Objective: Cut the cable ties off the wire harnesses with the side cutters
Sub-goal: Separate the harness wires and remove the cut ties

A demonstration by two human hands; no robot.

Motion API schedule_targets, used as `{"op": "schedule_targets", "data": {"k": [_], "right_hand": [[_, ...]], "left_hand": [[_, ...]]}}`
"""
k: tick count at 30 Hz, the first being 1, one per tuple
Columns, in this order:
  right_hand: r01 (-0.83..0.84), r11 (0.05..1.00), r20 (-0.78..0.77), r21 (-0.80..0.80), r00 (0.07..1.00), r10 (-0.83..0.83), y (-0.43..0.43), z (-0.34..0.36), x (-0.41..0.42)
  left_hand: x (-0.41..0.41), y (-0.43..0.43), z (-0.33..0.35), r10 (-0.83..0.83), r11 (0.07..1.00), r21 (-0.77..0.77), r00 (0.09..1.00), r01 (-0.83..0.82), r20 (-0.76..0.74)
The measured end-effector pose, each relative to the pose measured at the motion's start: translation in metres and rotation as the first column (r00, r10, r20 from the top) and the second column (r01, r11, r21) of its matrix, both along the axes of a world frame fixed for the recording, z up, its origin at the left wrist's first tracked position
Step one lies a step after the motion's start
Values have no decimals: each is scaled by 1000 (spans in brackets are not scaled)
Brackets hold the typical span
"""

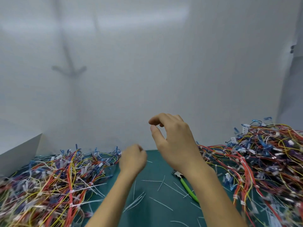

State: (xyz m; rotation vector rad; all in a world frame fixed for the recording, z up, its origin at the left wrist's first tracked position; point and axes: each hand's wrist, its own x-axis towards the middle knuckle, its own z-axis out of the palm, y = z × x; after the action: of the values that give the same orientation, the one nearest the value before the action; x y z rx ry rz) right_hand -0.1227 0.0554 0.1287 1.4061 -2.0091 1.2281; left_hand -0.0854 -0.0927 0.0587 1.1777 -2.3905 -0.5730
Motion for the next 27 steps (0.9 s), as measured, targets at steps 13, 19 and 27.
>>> {"op": "schedule_targets", "data": {"k": [13,19,27], "right_hand": [[15,999,-17,52,1000,-14,-10,-8,-2],[25,997,-17,74,1000,-24,-8,-9,-5],[40,994,-8,107,999,-39,-7,-9,-4]], "left_hand": [[97,-68,8,478,860,-230,877,-456,47],[110,-69,14,439,877,-284,887,-388,143],[125,-61,43,303,946,-148,949,-288,89]]}}
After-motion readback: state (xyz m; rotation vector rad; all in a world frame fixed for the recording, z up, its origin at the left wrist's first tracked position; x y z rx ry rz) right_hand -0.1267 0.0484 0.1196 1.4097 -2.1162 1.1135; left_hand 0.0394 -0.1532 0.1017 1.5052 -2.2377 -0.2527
